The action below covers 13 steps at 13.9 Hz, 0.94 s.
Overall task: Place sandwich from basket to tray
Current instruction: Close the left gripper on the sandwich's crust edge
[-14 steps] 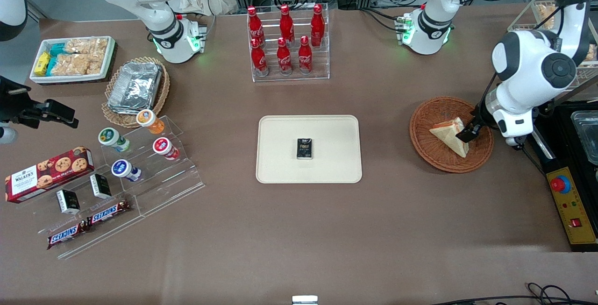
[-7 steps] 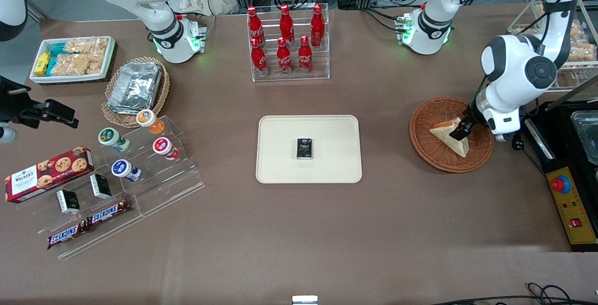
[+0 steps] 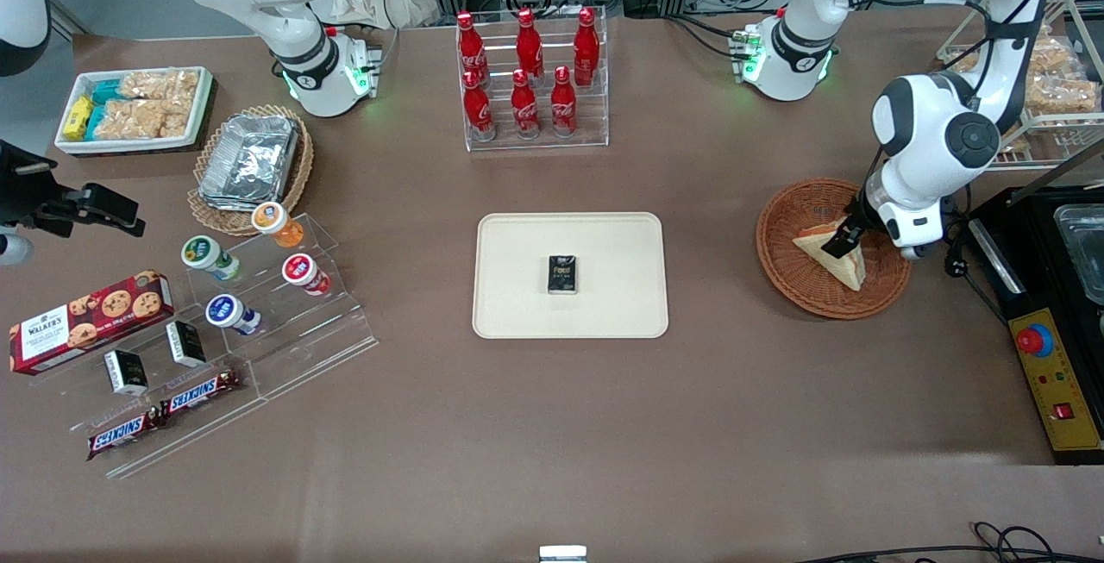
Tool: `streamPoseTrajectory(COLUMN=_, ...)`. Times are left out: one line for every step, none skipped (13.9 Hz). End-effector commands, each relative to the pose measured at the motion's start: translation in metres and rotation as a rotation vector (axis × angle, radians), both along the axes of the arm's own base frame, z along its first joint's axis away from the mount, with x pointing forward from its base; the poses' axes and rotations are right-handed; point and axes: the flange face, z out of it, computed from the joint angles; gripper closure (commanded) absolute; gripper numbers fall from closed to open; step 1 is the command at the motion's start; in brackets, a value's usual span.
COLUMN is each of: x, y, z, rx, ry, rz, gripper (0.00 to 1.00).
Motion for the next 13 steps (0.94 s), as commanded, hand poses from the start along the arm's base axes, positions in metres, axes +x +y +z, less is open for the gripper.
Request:
streamPoseTrajectory(x=0.000, y=0.000, z=-0.020, rx=0.014, ry=-0.065, rz=0.034, gripper=0.00)
streamPoseTrajectory(x=0.001, y=0.001, z=-0.025, rx=0.017, ry=-0.070, rz=0.033, gripper=0.06)
streamPoseTrajectory(x=0.003, y=0.000, z=-0.027, rx=0.020, ry=-0.087, rz=0.033, gripper=0.27)
streamPoseTrajectory(x=0.004, y=0.001, z=-0.026, rx=0.020, ry=-0.094, rz=0.034, gripper=0.56)
streamPoseTrajectory(x=0.005, y=0.001, z=-0.025, rx=0.019, ry=-0.096, rz=0.036, gripper=0.90)
streamPoseTrajectory(x=0.005, y=0.002, z=-0.023, rx=0.018, ry=-0.100, rz=0.039, gripper=1.00)
streamPoseTrajectory(x=0.006, y=0.002, z=-0.020, rx=0.018, ry=-0.106, rz=0.042, gripper=1.00)
streamPoseTrajectory(x=0.007, y=0.002, z=-0.019, rx=0.017, ry=-0.108, rz=0.042, gripper=1.00)
streamPoseTrajectory(x=0.008, y=0.002, z=-0.017, rx=0.017, ry=-0.113, rz=0.038, gripper=1.00)
streamPoseTrajectory(x=0.009, y=0.002, z=-0.012, rx=0.015, ry=-0.120, rz=0.022, gripper=1.00)
streamPoseTrajectory(x=0.011, y=0.001, z=-0.005, rx=0.014, ry=-0.131, rz=0.011, gripper=1.00)
streamPoseTrajectory(x=0.011, y=0.002, z=0.006, rx=0.008, ry=-0.130, rz=-0.021, gripper=1.00)
streamPoseTrajectory(x=0.010, y=0.007, z=0.017, rx=0.001, ry=-0.114, rz=-0.045, gripper=1.00)
